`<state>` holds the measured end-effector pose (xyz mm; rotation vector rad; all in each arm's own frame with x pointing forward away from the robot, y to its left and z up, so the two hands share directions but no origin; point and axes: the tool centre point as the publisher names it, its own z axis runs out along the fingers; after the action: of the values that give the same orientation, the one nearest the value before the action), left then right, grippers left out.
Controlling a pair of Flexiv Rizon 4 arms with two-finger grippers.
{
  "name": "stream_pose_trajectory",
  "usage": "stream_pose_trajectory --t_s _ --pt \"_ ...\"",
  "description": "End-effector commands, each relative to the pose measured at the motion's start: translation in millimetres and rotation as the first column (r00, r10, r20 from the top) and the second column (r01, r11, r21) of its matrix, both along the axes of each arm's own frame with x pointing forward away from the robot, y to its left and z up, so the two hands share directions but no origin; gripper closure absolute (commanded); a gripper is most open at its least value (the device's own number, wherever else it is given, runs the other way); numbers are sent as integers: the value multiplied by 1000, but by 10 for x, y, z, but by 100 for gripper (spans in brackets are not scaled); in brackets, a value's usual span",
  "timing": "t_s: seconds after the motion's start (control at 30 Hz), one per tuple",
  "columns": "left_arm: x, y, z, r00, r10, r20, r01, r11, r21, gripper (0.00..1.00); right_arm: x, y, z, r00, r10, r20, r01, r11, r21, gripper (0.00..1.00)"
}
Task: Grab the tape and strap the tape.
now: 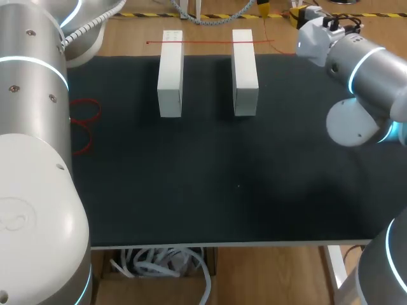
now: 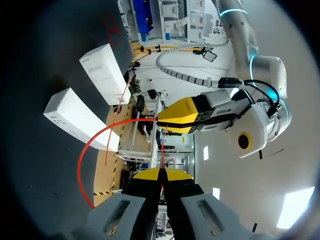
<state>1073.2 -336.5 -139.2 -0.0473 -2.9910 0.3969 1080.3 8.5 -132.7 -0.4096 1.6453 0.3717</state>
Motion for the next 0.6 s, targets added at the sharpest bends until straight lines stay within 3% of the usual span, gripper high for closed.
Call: stream_pose_trajectory --t_s 0.03,0.6 --pt "13 -8 17 1000 0 -5 0 1000 7 100 8 -31 -4 998 56 -8 -56 998 -4 100" --pt "13 -8 17 1000 0 -5 0 1000 7 100 23 8 15 998 56 12 -56 998 -10 100"
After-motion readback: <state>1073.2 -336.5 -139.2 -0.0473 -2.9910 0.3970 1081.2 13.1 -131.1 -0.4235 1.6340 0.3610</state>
